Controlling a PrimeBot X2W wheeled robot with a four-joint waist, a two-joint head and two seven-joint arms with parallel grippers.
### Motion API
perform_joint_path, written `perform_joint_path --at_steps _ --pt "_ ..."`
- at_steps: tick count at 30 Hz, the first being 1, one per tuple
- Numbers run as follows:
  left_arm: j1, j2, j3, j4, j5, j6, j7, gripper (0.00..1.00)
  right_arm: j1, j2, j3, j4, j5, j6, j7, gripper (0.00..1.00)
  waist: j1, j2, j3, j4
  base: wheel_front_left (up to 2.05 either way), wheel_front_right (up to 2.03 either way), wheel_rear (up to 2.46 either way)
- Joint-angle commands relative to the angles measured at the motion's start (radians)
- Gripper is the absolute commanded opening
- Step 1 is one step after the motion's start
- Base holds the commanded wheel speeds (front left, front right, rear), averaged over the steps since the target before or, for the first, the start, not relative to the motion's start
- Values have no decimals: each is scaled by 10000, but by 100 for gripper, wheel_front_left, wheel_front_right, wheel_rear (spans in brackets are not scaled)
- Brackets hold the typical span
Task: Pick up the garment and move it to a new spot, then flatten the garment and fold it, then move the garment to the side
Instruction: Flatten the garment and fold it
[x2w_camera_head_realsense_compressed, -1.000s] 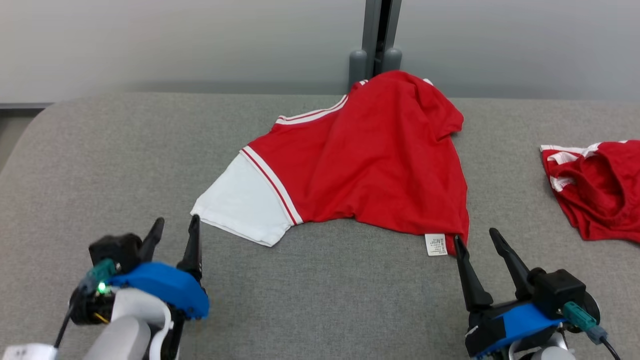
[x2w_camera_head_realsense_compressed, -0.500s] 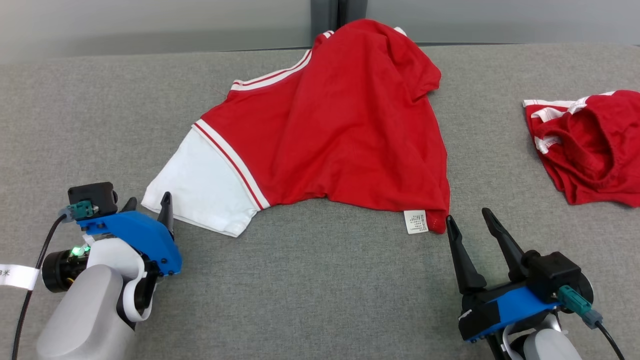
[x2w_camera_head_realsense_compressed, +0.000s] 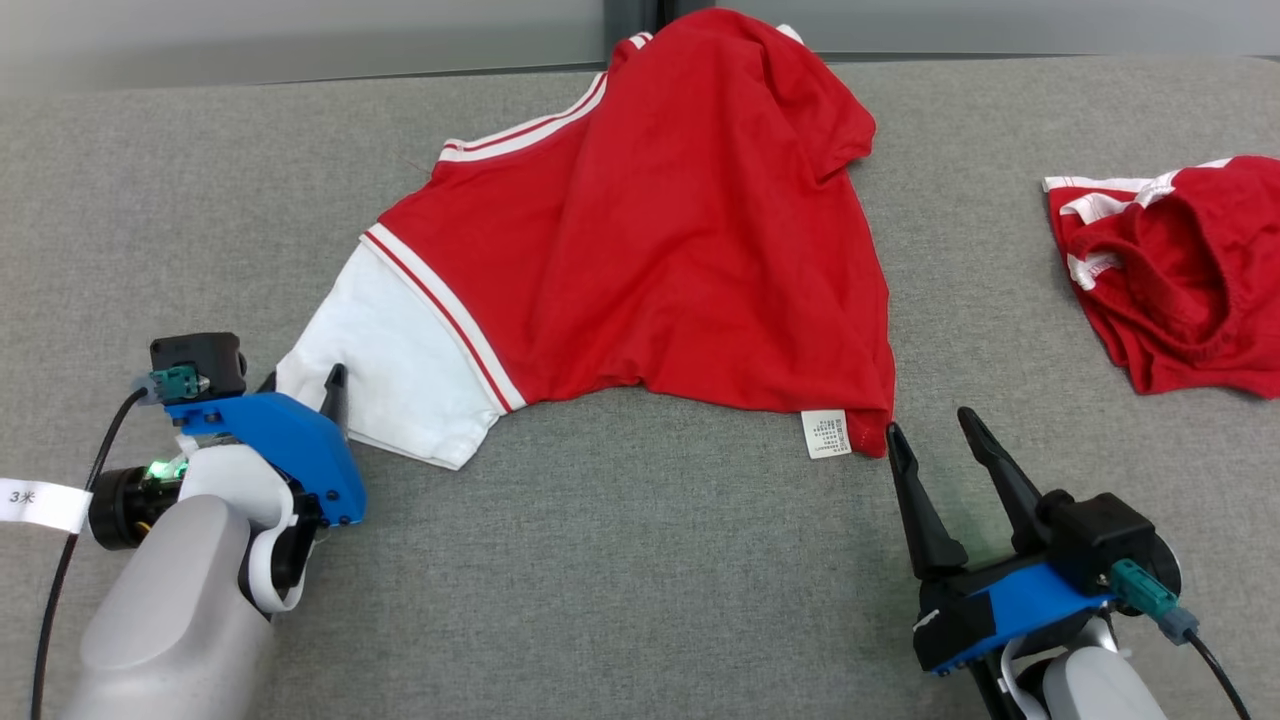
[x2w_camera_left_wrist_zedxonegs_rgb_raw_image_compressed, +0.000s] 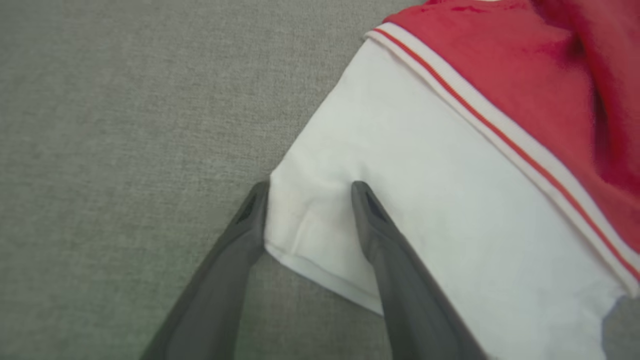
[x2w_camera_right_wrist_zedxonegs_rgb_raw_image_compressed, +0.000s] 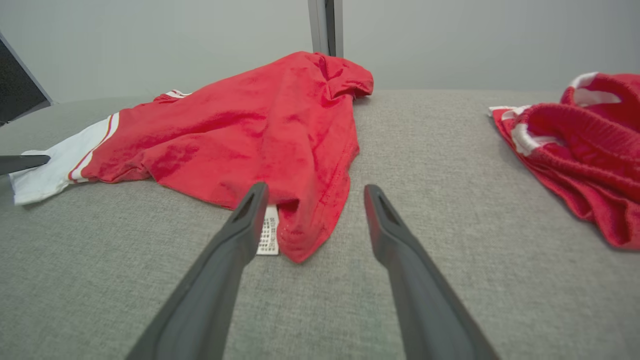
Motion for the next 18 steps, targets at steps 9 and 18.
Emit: perform_joint_path --at_steps 9,18 --pt "337 92 -8 -653 141 -34 -935 0 -625 -1 -872 421 -172 1 879 100 0 -1 -6 284 0 0 0" --pt "823 583 455 -1968 224 633 -1662 0 -837 -2 -702 916 -453 1 1786 100 0 -1 -39 672 0 0 0"
